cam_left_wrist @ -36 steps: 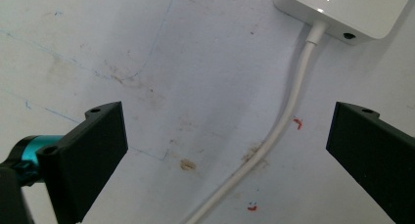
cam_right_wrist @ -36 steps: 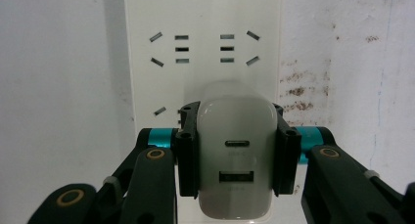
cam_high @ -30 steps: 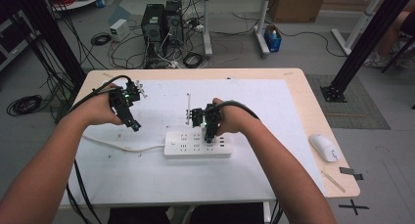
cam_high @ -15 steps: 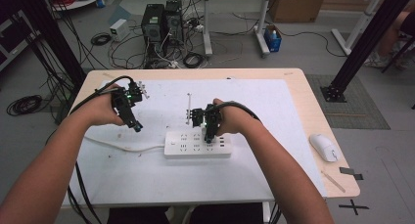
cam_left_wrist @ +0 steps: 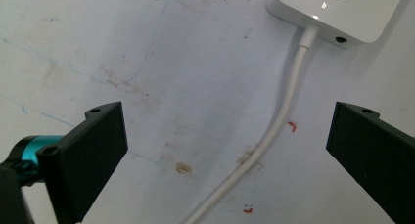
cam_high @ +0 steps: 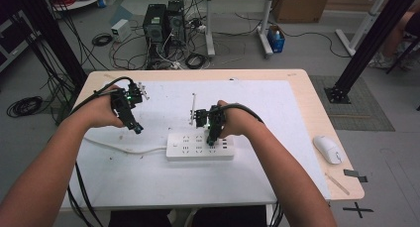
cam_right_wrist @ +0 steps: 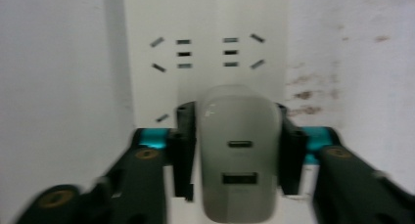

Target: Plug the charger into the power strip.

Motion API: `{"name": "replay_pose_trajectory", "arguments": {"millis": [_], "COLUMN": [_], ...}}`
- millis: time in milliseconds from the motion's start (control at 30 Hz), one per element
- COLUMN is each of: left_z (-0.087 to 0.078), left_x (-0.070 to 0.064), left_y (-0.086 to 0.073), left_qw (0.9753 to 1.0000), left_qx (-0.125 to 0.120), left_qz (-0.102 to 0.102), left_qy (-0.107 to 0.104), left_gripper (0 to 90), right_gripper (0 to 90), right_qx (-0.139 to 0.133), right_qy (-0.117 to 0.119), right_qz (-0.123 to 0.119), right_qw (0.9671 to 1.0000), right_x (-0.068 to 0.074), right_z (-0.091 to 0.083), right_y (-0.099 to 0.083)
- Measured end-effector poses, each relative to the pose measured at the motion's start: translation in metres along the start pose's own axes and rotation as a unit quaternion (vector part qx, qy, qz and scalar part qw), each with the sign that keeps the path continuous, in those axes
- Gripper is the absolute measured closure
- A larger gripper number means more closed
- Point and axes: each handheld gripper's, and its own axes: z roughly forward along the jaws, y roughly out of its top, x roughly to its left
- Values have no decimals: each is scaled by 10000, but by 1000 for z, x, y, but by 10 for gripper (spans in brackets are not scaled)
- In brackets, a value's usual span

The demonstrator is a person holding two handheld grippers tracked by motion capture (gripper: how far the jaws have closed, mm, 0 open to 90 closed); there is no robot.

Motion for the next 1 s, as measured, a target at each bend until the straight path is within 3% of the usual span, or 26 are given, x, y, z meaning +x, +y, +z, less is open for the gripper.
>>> {"name": "replay_pose_trajectory", "arguments": {"millis": [100,300,367,467,633,700,900,1000], "left_z": [-1,-2,-2,-4,-5,-6,-11,-13], "left_x": [1,2,2,3,1,1,0,1], "left_y": [-2,-2,-2,-1,0,1,5,7], "left_qw": [10000,10000,10000,10000,10000,10000,9999,9999], "left_qx": [32,32,20,13,33,42,78,117], "left_qz": [-6,-8,-15,-28,10,8,63,90], "left_qy": [18,16,29,43,54,57,74,79], "left_gripper": [17,17,17,17,17,17,17,17], "right_gripper": [480,408,390,330,252,251,187,132], "right_qx": [-129,-492,-699,-807,-1004,-1130,-1234,-1184], "right_qy": [91,32,137,48,-133,-80,-200,-267], "right_qz": [156,319,498,734,858,861,1043,1052], "right_qw": [9998,9983,9962,9940,9912,9898,9867,9870], "right_x": [-1,-2,-4,-7,-9,-10,-14,-13], "right_z": [-2,-21,-28,-35,-43,-47,-56,-58], "right_y": [-1,-8,-12,-20,-28,-30,-40,-43]}}
